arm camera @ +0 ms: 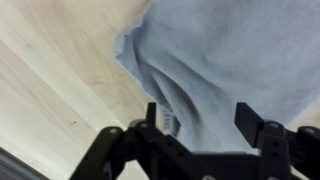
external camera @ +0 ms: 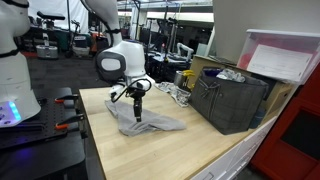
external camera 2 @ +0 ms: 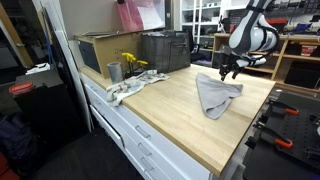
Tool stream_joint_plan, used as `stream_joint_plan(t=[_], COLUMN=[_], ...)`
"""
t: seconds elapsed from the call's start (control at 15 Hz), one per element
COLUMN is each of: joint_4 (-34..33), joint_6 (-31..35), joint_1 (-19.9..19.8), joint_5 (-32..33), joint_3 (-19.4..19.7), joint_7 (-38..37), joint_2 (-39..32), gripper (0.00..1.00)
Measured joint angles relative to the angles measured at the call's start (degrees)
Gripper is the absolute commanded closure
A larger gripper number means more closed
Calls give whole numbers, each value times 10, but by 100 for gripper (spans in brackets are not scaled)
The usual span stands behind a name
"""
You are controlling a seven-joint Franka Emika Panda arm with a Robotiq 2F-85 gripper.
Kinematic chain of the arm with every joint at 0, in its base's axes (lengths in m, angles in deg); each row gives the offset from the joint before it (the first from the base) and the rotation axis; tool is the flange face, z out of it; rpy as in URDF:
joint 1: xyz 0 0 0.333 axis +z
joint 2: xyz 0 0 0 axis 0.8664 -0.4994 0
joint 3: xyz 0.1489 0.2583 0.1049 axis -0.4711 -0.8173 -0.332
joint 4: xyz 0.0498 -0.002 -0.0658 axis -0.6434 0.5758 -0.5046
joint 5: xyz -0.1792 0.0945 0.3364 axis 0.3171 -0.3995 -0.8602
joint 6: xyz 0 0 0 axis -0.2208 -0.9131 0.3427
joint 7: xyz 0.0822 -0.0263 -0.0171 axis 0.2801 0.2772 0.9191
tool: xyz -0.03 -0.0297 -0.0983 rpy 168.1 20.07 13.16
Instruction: Fold the grey towel into a triangular shape
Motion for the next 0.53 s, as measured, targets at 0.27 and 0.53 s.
stream_joint_plan(t=[0.27, 0.53], joint_4=[-18, -48], joint_6=[-1, -9], joint_1=[-48, -74], joint_5=[-16, -15], joint_3=[-160, -291], joint_7=[13, 47], joint_2=[29, 10], gripper=[0, 0])
